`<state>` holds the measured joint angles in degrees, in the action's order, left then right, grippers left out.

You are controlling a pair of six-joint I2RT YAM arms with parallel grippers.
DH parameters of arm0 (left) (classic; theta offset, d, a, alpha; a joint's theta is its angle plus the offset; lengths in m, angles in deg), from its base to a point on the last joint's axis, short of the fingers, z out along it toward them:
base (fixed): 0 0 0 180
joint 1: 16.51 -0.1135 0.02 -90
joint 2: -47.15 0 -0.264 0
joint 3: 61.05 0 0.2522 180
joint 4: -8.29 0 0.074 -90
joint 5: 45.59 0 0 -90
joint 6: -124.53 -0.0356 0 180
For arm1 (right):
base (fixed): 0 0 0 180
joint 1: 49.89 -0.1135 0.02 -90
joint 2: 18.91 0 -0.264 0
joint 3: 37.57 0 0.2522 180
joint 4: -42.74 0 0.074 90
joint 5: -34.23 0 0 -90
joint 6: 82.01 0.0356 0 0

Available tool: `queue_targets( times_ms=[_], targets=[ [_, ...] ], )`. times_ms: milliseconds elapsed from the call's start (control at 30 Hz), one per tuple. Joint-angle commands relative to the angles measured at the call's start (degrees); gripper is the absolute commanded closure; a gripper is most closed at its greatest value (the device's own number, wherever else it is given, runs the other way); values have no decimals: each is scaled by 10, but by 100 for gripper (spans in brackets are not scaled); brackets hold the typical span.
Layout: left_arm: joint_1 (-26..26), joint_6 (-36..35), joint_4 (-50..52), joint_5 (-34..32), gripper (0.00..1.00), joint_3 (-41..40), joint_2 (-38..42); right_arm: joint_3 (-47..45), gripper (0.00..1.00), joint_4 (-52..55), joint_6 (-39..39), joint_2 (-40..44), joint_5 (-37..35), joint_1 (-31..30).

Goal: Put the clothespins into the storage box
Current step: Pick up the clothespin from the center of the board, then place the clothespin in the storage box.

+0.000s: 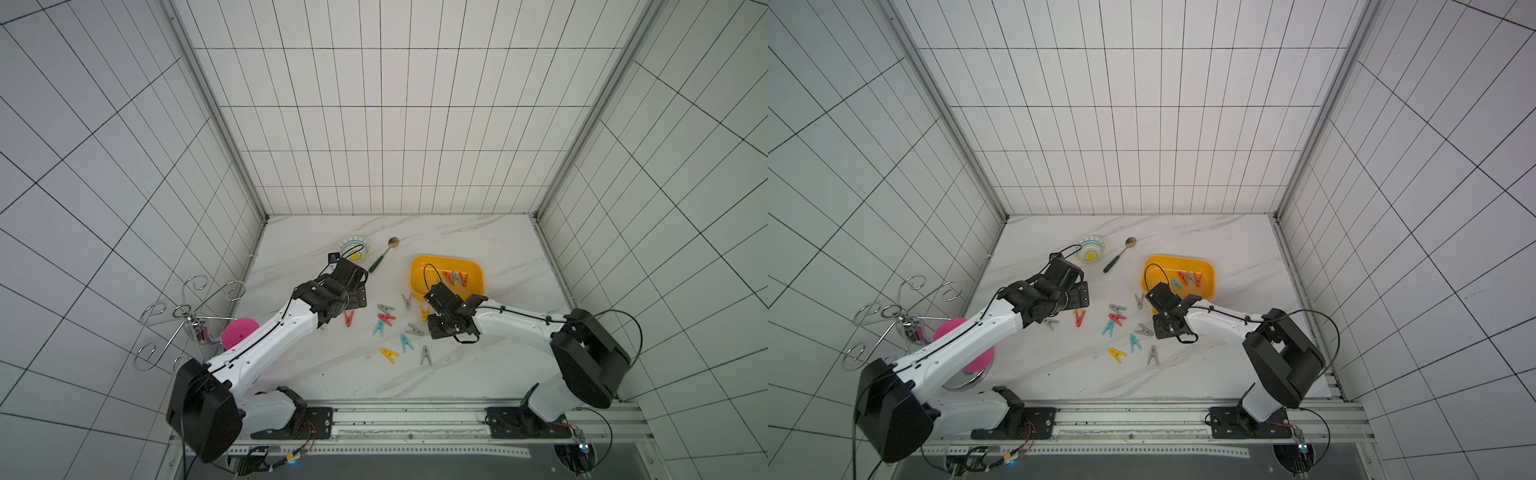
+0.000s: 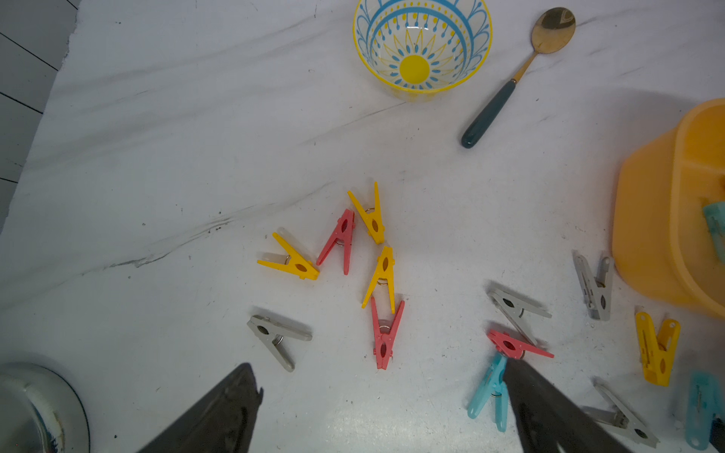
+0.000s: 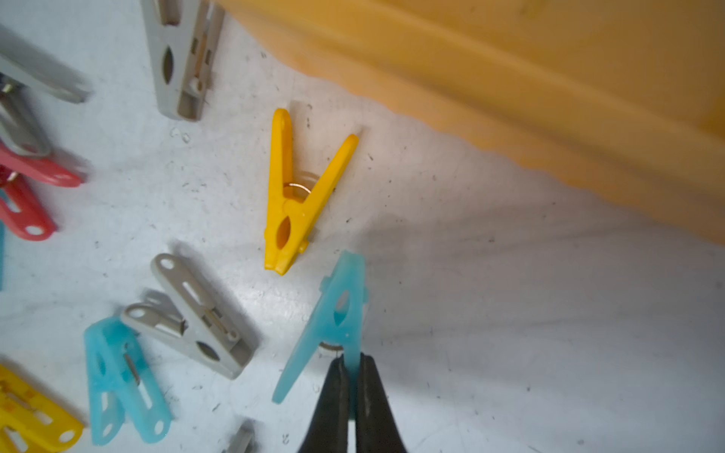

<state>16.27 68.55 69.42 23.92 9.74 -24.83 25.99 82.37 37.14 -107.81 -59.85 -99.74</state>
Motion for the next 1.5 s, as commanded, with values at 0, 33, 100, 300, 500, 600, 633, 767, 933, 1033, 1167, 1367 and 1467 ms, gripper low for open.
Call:
queue_targets(
  times_ms=[0, 33, 100, 300, 500, 600, 633, 767, 933, 1033, 1167, 1367, 1467],
  targets=[
    [-3, -4, -14, -1, 1, 13, -4, -10, 95, 43, -15, 37, -11, 5],
    [-4, -4, -15, -1, 1, 14, -5, -8, 95, 52, -18, 48, -10, 5],
    [-5, -5, -16, 0, 1, 15, -6, 0, 95, 71, -24, 69, -11, 6],
    [-5, -7, -30, 8, 1, 24, -15, 59, 95, 99, -63, 101, -1, 63],
    [-4, -17, -20, 21, 1, 62, -49, 162, 95, 100, -119, 12, 40, 143],
    [-4, -19, -19, 28, 1, 76, -64, 211, 95, 100, -139, -51, 40, 158],
    [-3, -19, -23, 29, 1, 77, -67, 226, 95, 100, -143, -73, 41, 162],
    [-2, -20, -30, 37, 1, 80, -82, 285, 95, 100, -154, -155, 45, 175],
    [4, -23, -32, 37, 1, 80, -96, 342, 94, 100, -162, -234, 47, 187],
    [6, -24, -36, 40, 1, 81, -99, 363, 94, 100, -164, -263, 46, 193],
    [7, -27, -39, 38, 1, 84, -103, 383, 92, 101, -164, -288, 47, 199],
    [6, -36, -36, 34, 1, 93, -109, 398, 86, 118, -168, -286, 50, 202],
    [6, -36, -33, 34, 1, 90, -104, 405, 81, 137, -174, -270, 54, 202]
  ],
)
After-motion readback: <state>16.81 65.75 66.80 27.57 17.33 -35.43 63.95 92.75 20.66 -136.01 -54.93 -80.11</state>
